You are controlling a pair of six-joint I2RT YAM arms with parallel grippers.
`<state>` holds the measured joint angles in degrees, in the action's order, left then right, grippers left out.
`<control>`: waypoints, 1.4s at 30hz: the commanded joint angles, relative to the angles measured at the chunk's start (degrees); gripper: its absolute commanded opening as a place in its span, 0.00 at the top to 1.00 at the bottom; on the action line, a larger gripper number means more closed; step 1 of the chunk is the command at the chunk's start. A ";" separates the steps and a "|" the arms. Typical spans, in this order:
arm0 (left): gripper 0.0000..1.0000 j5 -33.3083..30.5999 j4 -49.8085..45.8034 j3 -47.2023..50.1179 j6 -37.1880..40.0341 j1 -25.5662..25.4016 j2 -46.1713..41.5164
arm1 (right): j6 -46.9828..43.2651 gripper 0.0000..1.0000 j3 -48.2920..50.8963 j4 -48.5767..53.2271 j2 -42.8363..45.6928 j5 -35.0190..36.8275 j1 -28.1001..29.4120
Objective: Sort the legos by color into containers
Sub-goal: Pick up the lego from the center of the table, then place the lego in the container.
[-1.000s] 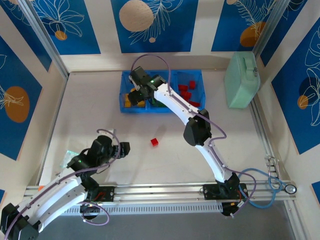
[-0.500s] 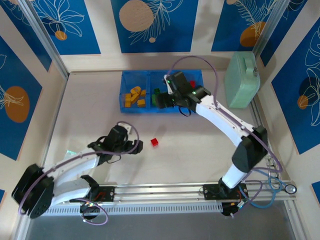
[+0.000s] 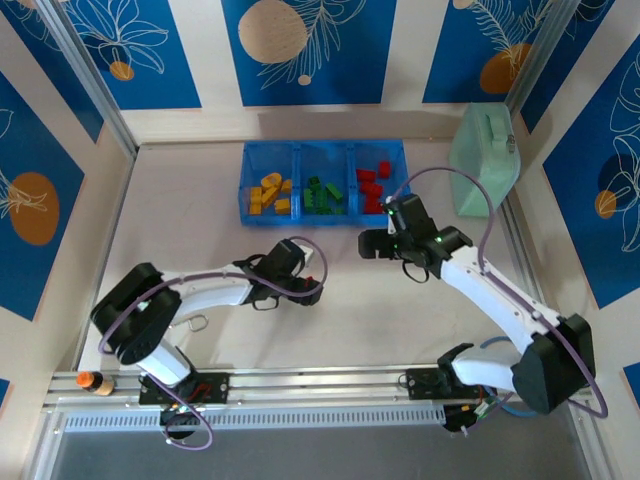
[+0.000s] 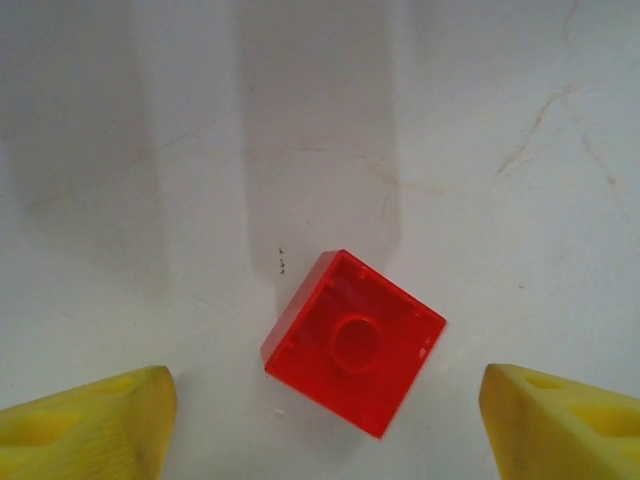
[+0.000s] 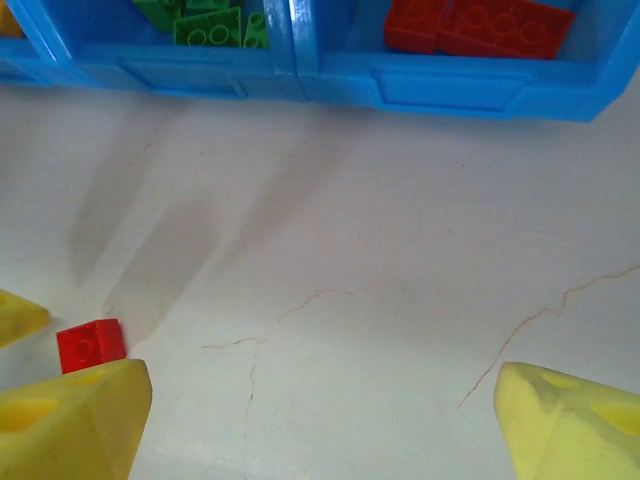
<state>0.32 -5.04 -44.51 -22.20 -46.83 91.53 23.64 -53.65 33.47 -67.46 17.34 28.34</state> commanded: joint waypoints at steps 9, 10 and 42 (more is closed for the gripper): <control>0.46 0.30 -1.90 -7.72 -0.04 -1.67 7.62 | 3.29 0.10 9.31 -4.21 8.32 -8.22 -5.26; 0.49 0.14 -2.51 -8.52 0.05 -1.98 8.07 | 3.34 0.10 9.79 -4.30 8.68 -8.33 -5.38; 0.70 -0.84 -18.76 -68.31 7.34 0.12 36.71 | 10.38 0.14 17.69 2.38 25.98 -2.57 -6.98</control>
<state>-1.04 -19.92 -107.66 -16.56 -48.31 124.64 33.10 -35.86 34.13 -42.00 14.44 21.61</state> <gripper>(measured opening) 0.323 0.867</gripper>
